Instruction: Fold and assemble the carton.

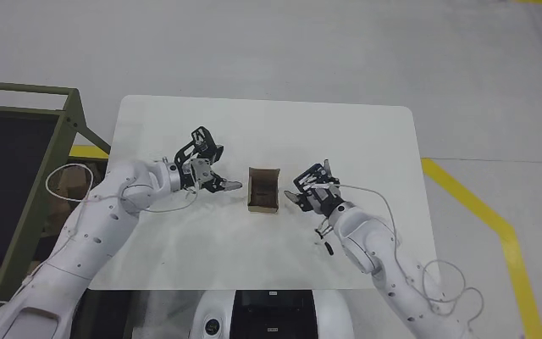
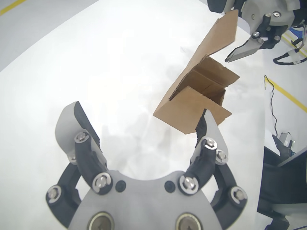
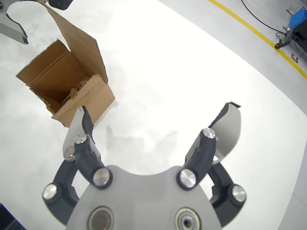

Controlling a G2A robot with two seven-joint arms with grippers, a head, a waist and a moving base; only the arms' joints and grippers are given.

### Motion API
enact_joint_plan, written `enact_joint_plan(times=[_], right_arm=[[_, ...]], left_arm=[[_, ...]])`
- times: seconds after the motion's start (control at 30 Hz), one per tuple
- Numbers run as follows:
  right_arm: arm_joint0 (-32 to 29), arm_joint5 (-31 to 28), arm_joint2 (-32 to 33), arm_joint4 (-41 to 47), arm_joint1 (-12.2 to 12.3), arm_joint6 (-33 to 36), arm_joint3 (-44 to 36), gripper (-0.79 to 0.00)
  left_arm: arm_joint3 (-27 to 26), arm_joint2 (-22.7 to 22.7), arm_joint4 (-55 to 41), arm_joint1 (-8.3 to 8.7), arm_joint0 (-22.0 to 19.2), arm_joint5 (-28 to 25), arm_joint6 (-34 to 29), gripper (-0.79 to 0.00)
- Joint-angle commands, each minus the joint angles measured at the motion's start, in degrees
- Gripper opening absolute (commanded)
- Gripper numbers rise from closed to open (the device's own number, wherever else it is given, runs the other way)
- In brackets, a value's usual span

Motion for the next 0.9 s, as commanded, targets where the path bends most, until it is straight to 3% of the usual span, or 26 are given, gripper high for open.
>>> enact_joint_plan(times=[0.0,0.17,0.63,0.87], right_arm=[[0.1,0.0,-0.3,-0.1,-0.1,0.0,0.1,0.0],[1.0,0.1,-1.5,-0.9,-0.6,0.2,0.5,0.0],[5.0,1.5,-5.9,-2.9,-2.6,3.5,3.1,0.0],[6.5,1.7,-8.0,-3.9,-3.6,4.7,4.8,0.0]], left_arm=[[-0.6,0.3,0.5,-0.11,0.2,1.0,-0.5,0.0],[-2.1,2.9,3.6,-1.03,-0.4,6.0,-1.3,0.0],[-0.2,6.6,1.2,-3.04,-3.6,7.0,-2.0,0.0],[-2.0,7.1,3.9,-3.41,-3.6,11.2,-5.6,0.0]])
